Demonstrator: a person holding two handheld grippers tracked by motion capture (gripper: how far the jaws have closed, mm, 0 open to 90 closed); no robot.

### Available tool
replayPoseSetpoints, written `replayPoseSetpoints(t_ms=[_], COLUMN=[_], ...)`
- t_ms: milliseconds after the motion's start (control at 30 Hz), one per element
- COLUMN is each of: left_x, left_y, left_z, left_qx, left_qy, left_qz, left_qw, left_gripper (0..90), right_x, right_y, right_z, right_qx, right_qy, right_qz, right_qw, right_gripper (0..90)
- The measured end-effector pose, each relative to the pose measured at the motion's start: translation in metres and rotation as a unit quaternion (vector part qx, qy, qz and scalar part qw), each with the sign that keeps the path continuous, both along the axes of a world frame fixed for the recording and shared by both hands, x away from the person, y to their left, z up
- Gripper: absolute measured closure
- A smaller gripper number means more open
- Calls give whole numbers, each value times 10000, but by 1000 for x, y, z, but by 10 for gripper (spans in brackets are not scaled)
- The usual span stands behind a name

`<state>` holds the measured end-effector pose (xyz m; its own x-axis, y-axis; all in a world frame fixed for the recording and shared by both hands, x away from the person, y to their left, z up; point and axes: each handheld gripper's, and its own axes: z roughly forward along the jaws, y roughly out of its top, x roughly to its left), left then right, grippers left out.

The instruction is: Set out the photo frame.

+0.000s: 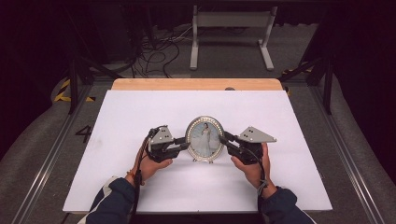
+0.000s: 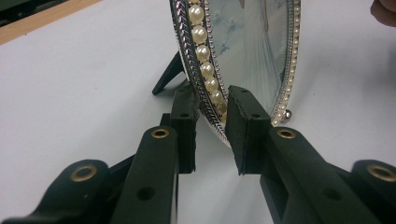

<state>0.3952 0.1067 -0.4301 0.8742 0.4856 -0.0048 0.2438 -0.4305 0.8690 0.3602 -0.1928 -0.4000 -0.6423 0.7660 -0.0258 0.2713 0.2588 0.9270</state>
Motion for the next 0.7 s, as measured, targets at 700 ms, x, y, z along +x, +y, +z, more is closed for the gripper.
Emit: replayPoseSetpoints(t_ms=[700], left_x=[-4], left_y=[1], left_z=[-2], left_qx=[-66], left_qy=[34], left_qz=[-23], left_qw=[10000], left_gripper=[740], right_x=[5], right_y=[0], right_z=[1], right_qx=[-153], right_qy=[-64], right_qz=[18], right_qw=[9999], right_gripper=[745])
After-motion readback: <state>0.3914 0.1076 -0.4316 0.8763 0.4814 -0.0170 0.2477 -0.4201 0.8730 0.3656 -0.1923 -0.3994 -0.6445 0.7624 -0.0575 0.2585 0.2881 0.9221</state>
